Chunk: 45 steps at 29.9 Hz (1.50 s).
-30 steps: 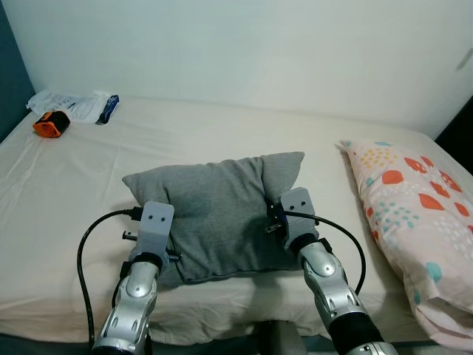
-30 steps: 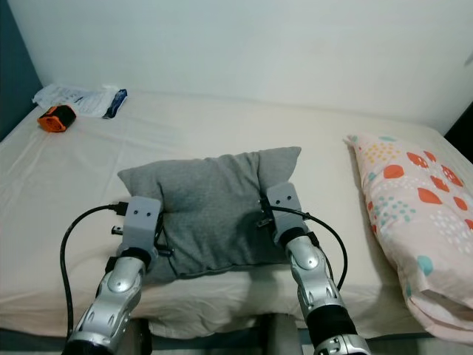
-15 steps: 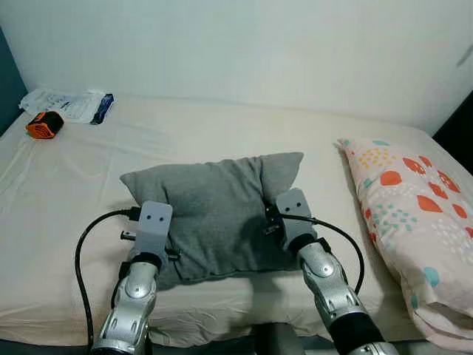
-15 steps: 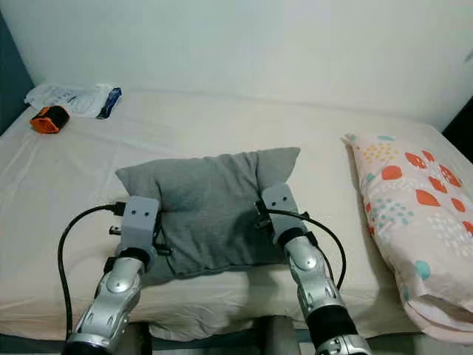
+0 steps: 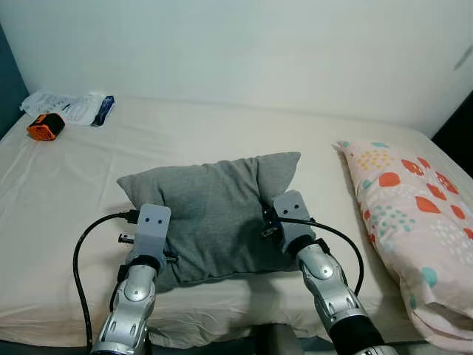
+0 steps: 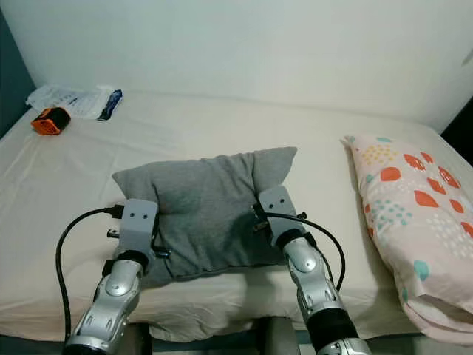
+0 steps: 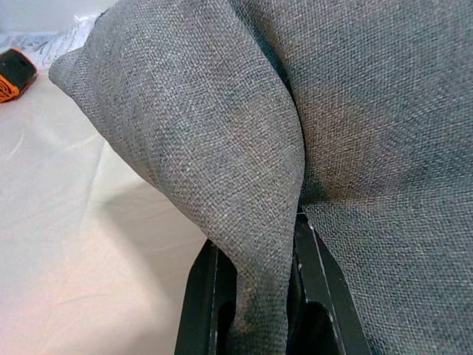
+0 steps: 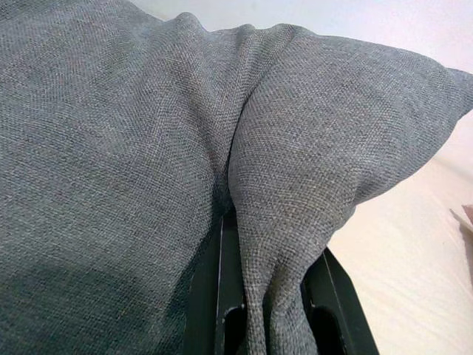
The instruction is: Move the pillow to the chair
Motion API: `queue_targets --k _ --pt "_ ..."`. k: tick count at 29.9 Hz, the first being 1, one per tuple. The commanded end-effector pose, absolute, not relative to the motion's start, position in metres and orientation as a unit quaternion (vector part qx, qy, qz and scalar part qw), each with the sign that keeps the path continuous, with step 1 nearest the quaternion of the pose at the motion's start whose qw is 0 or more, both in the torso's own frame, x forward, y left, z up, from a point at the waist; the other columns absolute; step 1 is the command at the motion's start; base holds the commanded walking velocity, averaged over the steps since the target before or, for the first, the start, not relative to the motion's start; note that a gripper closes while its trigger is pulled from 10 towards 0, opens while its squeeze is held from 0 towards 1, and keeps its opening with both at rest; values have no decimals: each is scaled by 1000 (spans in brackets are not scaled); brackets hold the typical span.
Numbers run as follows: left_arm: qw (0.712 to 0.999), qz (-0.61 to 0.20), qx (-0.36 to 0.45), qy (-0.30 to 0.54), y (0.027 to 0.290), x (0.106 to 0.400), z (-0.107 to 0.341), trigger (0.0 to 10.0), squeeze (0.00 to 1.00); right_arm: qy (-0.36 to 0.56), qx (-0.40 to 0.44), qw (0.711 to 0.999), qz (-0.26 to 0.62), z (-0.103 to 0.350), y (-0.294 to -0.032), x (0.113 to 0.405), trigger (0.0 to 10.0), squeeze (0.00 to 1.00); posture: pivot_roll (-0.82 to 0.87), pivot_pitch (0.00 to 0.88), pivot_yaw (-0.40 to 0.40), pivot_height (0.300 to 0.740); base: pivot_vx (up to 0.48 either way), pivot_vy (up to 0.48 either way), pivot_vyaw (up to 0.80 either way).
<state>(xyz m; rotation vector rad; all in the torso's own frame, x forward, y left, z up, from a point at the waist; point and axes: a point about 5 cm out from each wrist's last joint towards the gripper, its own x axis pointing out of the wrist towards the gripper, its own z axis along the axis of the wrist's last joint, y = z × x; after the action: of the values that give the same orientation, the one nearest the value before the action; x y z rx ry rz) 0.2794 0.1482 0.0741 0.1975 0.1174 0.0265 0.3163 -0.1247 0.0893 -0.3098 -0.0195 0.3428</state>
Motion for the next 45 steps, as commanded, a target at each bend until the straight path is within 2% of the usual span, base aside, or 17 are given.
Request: queue_targets --k 1,27,34,45 --pt "995 -3 98 24 136 281 86 10000 0 -22 -162 964 209 90 -112 311 10000 0 40 0 -164 610 0 0 0" --pt "995 4 95 32 138 276 82 10000 0 -38 -150 958 242 92 -105 305 10000 0 38 0 -169 614 0 0 0" --pt "995 7 95 30 139 277 83 10000 0 -44 -144 953 262 93 -100 300 10000 0 36 0 -168 633 0 0 0" --pt "995 6 94 32 137 276 82 10000 0 -50 -147 947 281 91 -95 296 10000 0 34 0 -173 633 0 0 0"
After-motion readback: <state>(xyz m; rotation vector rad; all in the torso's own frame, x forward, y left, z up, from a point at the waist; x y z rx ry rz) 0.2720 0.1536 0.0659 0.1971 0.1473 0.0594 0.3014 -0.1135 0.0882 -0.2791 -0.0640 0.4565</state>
